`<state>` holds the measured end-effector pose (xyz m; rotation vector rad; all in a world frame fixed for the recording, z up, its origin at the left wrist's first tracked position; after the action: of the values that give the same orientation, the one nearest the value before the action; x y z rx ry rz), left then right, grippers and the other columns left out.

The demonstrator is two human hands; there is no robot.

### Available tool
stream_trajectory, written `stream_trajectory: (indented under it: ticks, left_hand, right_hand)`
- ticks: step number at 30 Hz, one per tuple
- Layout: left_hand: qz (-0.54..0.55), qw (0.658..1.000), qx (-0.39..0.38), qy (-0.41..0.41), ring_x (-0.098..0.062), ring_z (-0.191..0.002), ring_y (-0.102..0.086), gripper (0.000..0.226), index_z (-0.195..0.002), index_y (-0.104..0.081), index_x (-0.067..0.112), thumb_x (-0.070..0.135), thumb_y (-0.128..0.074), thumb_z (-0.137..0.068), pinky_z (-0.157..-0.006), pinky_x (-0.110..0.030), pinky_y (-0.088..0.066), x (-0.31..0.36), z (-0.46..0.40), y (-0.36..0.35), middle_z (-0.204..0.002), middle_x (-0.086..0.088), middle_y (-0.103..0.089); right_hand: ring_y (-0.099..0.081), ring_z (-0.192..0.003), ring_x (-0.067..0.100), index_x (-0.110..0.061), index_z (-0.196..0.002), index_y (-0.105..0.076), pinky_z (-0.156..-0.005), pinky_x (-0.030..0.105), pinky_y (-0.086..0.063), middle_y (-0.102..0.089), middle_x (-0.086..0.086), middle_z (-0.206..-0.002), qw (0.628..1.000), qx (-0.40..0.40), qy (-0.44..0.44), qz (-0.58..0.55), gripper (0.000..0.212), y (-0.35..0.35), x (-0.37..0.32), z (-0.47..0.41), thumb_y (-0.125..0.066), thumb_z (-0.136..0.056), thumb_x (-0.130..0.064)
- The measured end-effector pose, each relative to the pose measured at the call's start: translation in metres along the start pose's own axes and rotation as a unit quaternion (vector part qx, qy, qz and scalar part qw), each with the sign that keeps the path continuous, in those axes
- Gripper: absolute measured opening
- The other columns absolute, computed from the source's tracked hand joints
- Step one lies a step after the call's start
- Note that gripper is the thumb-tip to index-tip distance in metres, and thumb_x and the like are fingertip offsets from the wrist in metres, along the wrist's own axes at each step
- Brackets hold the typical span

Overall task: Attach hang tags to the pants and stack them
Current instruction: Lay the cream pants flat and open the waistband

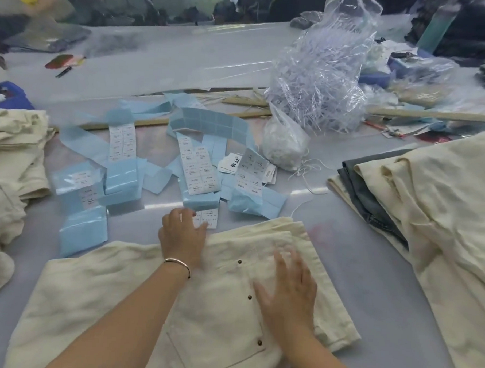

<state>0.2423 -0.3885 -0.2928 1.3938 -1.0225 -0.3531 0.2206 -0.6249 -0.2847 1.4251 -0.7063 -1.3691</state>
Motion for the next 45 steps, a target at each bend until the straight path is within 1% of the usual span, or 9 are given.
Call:
stream_trajectory:
  ticks: [5, 10, 18, 22, 28, 32, 35, 39, 45]
  left_hand:
    - [0.142, 0.973, 0.009, -0.18, -0.019, -0.083, -0.054, 0.008, -0.089, -0.064, 0.018, 0.02, -0.066, -0.081, -0.076, -0.035, -0.045, 0.03, 0.088, 0.013, -0.087, 0.001, -0.06]
    - [0.417, 0.877, -0.237, 0.016, -0.008, -0.068, -0.063, 0.025, -0.087, -0.067, 0.025, 0.045, -0.074, -0.074, -0.063, -0.019, -0.047, 0.07, 0.144, 0.015, -0.075, 0.007, -0.069]
    - [0.475, 0.829, -0.287, 0.073, -0.005, -0.069, -0.068, 0.022, -0.095, -0.075, 0.019, 0.002, -0.073, -0.082, -0.06, -0.015, -0.049, 0.082, 0.141, 0.013, -0.077, 0.006, -0.075]
    - [0.557, 0.765, -0.279, 0.166, -0.015, -0.067, -0.066, 0.019, -0.099, -0.067, 0.002, -0.009, -0.065, -0.084, -0.062, -0.026, -0.052, 0.074, 0.137, 0.01, -0.078, -0.007, -0.074]
    - [0.601, 0.739, -0.204, 0.225, -0.023, -0.074, -0.055, 0.034, -0.073, -0.055, 0.012, -0.018, -0.047, -0.086, -0.066, -0.032, -0.045, 0.061, 0.134, 0.006, -0.08, -0.009, -0.066]
    - [0.436, 0.87, -0.159, 0.169, -0.013, -0.078, -0.059, 0.044, -0.077, -0.073, 0.016, -0.013, -0.04, -0.086, -0.07, -0.018, -0.047, 0.068, 0.136, 0.008, -0.089, -0.003, -0.07]
    - [0.243, 0.963, -0.106, 0.047, -0.003, -0.082, -0.055, 0.026, -0.092, -0.073, 0.018, 0.002, -0.052, -0.087, -0.073, -0.004, -0.033, 0.072, 0.135, 0.009, -0.096, 0.003, -0.059]
    - [0.167, 0.978, -0.117, 0.043, -0.009, -0.084, -0.052, 0.023, -0.103, -0.068, 0.019, 0.022, -0.069, -0.08, -0.077, -0.013, -0.032, 0.07, 0.135, 0.006, -0.1, 0.005, -0.048]
    - [0.14, 0.982, -0.119, 0.045, -0.02, -0.09, -0.059, 0.028, -0.11, -0.063, 0.023, 0.03, -0.066, -0.083, -0.076, -0.024, -0.039, 0.072, 0.142, 0.001, -0.104, 0.005, -0.046]
  right_hand:
    - [-0.045, -0.125, 0.02, -0.022, -0.138, -0.041, -0.103, 0.036, -0.038, -0.049, -0.001, -0.135, 0.987, -0.011, -0.085, -0.135, 0.079, 0.026, 0.022, -0.018, -0.073, -0.073, -0.053]
    - [-0.055, -0.061, 0.006, -0.021, -0.09, -0.064, -0.061, 0.014, -0.044, -0.063, -0.007, -0.075, 0.919, -0.05, -0.026, -0.391, 0.02, 0.059, 0.03, -0.021, -0.075, -0.077, -0.01]
    - [-0.063, -0.077, 0.017, -0.013, -0.091, -0.074, -0.069, 0.023, -0.053, -0.069, 0.004, -0.079, 0.82, -0.2, -0.027, -0.535, 0.024, 0.052, 0.035, -0.01, -0.063, -0.081, 0.005]
    - [-0.044, -0.063, -0.001, -0.024, -0.094, -0.058, -0.06, 0.013, -0.041, -0.048, -0.013, -0.075, 0.908, -0.138, -0.014, -0.395, 0.053, 0.046, 0.048, -0.009, -0.078, -0.048, -0.04]
    - [-0.05, -0.07, 0.014, -0.01, -0.097, -0.068, -0.064, 0.025, -0.042, -0.056, 0.004, -0.078, 0.88, -0.142, -0.072, -0.448, 0.037, 0.038, 0.066, -0.023, -0.05, -0.076, 0.014]
    - [-0.054, -0.066, 0.004, -0.012, -0.11, -0.07, -0.061, 0.017, -0.044, -0.063, -0.004, -0.083, 0.904, -0.131, -0.056, -0.404, 0.042, 0.034, 0.066, -0.025, -0.048, -0.08, 0.008]
    - [-0.06, -0.097, 0.007, -0.02, -0.119, -0.068, -0.088, 0.025, -0.049, -0.066, -0.011, -0.105, 0.931, -0.131, 0.001, -0.341, 0.041, 0.038, 0.063, -0.025, -0.062, -0.081, -0.005]
    - [-0.061, -0.093, 0.0, -0.019, -0.129, -0.058, -0.081, 0.008, -0.046, -0.064, -0.011, -0.108, 0.912, -0.2, 0.062, -0.354, 0.063, 0.047, 0.076, -0.025, -0.071, -0.072, 0.004]
    - [-0.064, -0.094, 0.015, -0.008, -0.132, -0.052, -0.086, 0.027, -0.052, -0.066, 0.01, -0.11, 0.86, -0.237, 0.039, -0.451, 0.064, 0.049, 0.082, -0.021, -0.056, -0.076, 0.023]
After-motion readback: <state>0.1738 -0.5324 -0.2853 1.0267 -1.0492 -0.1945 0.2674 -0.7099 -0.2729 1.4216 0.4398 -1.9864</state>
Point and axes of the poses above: each hand's wrist, its own z-axis away from the middle knuckle, its own y-axis out of the back of the hand, x = y × z, the point moved 1 cm from there along -z, towards the middle knuckle
